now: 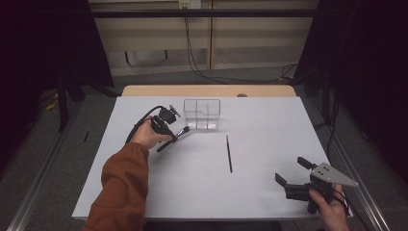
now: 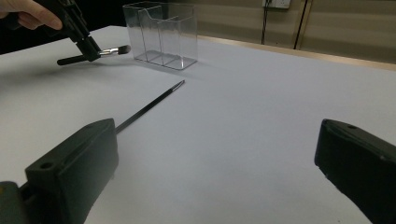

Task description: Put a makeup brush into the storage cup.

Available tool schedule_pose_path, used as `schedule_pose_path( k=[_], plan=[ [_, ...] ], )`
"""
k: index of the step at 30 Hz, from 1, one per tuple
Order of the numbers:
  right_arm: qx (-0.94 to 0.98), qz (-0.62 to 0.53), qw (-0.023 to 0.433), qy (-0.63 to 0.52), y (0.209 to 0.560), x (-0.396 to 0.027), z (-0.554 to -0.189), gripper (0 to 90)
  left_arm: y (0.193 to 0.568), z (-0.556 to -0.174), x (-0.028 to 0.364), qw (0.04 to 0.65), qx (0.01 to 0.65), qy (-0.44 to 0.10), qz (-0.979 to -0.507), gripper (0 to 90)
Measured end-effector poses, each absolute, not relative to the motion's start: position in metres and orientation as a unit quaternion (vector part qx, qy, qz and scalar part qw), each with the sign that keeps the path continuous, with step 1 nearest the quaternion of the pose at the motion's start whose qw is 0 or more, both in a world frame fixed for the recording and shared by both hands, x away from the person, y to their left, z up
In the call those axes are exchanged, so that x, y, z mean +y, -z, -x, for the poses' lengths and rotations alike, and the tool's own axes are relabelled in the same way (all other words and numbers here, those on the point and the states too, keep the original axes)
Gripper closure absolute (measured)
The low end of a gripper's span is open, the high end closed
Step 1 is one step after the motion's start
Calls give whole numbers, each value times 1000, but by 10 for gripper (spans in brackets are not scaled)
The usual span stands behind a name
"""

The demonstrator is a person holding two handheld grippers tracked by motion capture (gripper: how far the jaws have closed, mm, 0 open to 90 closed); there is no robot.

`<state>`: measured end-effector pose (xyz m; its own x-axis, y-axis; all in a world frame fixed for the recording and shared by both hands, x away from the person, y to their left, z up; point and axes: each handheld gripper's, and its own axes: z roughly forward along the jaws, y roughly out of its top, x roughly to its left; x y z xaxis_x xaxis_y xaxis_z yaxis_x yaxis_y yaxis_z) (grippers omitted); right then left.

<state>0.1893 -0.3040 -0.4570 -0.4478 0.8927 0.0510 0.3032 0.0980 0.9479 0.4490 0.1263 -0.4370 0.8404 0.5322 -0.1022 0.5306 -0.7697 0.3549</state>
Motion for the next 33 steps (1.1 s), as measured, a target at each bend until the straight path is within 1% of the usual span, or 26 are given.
schedule_pose_path(
  k=[2, 5, 18, 23, 28, 33],
  plan=[
    [682, -438, 289, -509, 457, -304, -189, 0, 433, -447, 127, 185, 275, -10, -943, 793],
    [683, -438, 290, -508, 457, -304, -189, 0, 428, -444, 130, 197, 275, -10, -941, 793],
    [682, -439, 289, -509, 457, -304, -189, 0, 425, -434, 140, 237, 274, -22, -932, 793],
    [683, -437, 288, -509, 457, -303, -190, 0, 424, -430, 145, 268, 291, -30, -918, 792],
    [683, -438, 289, -509, 457, -303, -190, 0, 424, -426, 150, 301, 295, -42, -906, 792],
    [683, -438, 289, -509, 457, -303, -190, 0, 423, -421, 154, 324, 287, -67, -899, 792]
  ],
)
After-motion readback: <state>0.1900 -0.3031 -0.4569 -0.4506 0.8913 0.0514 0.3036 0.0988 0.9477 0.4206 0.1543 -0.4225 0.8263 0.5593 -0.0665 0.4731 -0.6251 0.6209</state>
